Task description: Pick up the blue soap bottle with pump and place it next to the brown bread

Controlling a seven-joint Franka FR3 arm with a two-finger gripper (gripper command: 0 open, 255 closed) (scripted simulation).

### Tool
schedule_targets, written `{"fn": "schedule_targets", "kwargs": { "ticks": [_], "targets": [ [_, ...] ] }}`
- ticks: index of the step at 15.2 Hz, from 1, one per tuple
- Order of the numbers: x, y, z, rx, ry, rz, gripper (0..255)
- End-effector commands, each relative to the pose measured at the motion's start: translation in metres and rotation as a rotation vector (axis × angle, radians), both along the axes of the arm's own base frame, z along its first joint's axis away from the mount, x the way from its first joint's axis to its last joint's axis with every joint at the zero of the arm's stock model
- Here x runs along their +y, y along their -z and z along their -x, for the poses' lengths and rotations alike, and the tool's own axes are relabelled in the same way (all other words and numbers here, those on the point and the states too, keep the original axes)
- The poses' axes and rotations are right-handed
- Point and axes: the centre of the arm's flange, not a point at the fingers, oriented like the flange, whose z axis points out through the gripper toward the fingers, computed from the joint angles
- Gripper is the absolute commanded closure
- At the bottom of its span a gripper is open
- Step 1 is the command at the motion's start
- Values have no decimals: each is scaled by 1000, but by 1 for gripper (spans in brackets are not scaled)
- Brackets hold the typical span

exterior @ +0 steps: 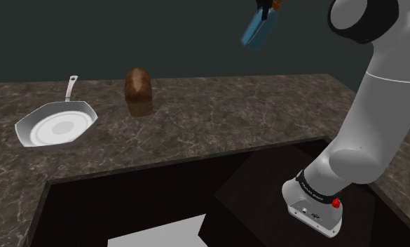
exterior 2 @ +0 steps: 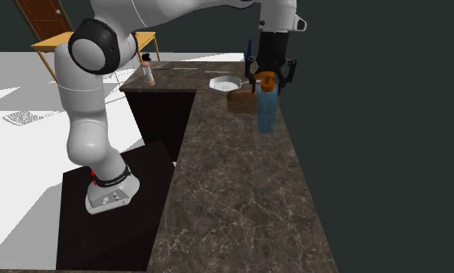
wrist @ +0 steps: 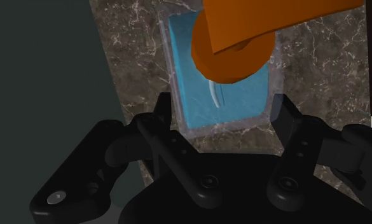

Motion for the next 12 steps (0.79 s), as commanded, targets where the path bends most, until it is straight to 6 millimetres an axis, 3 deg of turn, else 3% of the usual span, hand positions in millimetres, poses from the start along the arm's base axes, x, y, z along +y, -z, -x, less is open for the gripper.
{"fn": "schedule_targets", "kwargs": {
  "ticks": [1,12],
  "targets": [
    [25,6,-5,0,1,0,255],
    [164,34,-38,0,1,0,255]
  ]
}}
